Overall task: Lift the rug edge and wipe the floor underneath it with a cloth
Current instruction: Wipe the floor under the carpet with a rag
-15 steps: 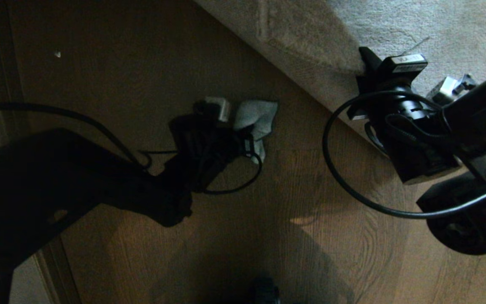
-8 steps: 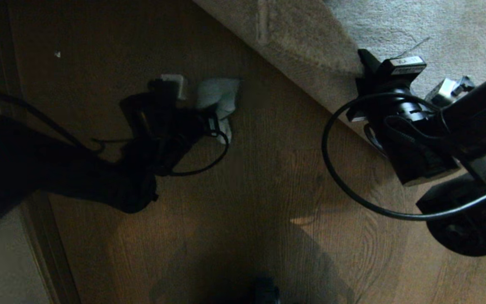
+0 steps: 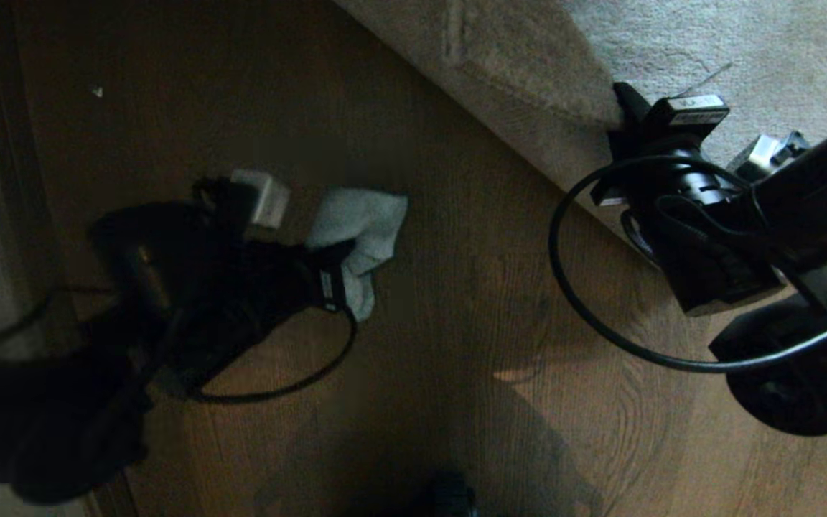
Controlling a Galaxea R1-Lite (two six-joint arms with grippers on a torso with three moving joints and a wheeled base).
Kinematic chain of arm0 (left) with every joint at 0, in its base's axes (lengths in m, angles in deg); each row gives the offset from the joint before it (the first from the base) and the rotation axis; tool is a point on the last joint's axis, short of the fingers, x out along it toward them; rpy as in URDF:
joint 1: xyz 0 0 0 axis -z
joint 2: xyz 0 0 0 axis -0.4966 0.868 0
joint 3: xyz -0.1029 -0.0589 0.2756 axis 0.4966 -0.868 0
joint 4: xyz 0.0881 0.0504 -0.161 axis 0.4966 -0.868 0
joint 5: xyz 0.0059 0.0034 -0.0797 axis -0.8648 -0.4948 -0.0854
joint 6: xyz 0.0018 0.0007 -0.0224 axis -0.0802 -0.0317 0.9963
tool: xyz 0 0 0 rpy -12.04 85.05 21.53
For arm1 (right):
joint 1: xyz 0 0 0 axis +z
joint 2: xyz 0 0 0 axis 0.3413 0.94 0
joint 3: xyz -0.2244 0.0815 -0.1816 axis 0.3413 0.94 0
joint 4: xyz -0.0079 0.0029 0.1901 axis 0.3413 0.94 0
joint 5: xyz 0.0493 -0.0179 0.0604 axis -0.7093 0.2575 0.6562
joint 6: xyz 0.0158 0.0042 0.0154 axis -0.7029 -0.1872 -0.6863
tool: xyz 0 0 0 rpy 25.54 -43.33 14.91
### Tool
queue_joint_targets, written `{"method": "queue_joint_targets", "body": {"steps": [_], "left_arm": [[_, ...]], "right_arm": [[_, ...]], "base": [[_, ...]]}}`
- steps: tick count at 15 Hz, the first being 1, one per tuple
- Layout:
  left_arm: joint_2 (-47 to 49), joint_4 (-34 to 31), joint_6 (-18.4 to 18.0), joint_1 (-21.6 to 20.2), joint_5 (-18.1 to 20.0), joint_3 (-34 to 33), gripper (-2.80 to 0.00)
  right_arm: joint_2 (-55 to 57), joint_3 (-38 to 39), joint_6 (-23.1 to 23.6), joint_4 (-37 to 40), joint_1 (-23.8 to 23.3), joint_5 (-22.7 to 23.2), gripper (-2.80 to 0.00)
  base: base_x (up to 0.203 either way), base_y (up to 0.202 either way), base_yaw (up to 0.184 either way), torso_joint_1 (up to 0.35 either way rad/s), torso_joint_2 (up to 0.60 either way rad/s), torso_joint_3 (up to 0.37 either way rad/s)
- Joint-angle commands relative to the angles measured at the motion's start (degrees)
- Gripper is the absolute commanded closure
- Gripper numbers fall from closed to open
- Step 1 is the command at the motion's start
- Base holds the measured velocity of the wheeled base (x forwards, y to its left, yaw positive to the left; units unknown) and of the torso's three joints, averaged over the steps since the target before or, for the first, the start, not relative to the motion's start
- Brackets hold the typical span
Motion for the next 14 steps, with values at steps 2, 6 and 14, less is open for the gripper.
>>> {"method": "queue_joint_targets", "body": {"steps": [2, 6, 14], "left_arm": [[-5.91, -0.7, 0.28, 12.09, 0.13, -8.9, 0.0], [6.17, 0.21, 0.92, 17.46, 0.15, -9.01, 0.0], [29.16, 5.78, 3.22, 16.02, -0.62, 22.79, 0.0]], "right_arm": [[-0.31, 0.31, -0.41, -2.74, -0.01, -0.22, 0.0], [-0.04, 0.77, -0.49, -2.74, -0.15, -0.22, 0.0], [0.04, 1.52, -0.58, -2.74, -2.7, -0.22, 0.0]], "base": [[0.0, 0.0, 0.0, 0.0, 0.0, 0.0], [0.0, 0.0, 0.0, 0.0, 0.0, 0.0], [0.0, 0.0, 0.0, 0.0, 0.0, 0.0]]}}
